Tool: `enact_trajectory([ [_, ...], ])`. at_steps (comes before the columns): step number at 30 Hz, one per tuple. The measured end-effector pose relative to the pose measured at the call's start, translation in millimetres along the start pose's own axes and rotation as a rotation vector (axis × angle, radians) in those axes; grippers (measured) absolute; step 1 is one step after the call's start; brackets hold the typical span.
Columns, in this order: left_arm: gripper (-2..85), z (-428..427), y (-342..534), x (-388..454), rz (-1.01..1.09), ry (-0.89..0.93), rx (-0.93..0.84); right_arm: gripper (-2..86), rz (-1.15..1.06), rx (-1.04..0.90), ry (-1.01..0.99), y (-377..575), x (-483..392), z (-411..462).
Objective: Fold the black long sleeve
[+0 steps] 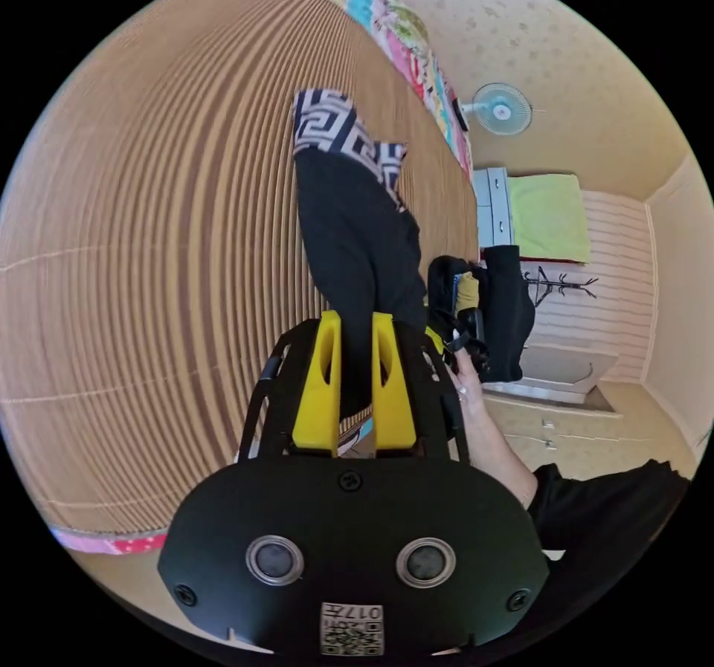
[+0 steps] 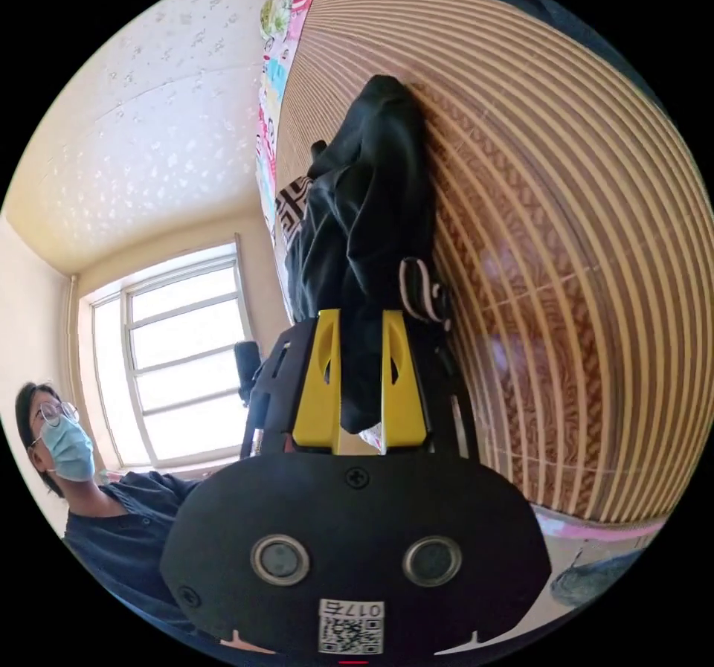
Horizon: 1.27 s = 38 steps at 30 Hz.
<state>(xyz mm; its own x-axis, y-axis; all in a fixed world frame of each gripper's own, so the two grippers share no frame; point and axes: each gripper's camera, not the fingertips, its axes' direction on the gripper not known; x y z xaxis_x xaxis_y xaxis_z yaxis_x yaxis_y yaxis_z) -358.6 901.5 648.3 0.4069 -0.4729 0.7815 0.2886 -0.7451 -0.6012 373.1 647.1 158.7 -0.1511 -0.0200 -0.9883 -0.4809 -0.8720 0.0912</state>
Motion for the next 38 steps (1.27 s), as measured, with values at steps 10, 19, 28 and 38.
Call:
enact_trajectory([
  [10,6.4,-289,70,-1,0.081,-0.152,0.203,1.8,-0.166,-0.338,-0.416,49,-139,250],
  [19,10.2,-483,219,-204,-0.572,-0.419,0.215,1.2,-0.154,-0.492,-0.34,99,-213,356],
  [28,8.9,-384,288,-181,-0.606,-0.303,0.343,0.5,0.168,-0.416,0.367,130,-136,188],
  [38,6.5,-206,169,-30,0.007,-0.359,-0.064,0.4,0.822,-0.211,0.79,347,-56,52],
])
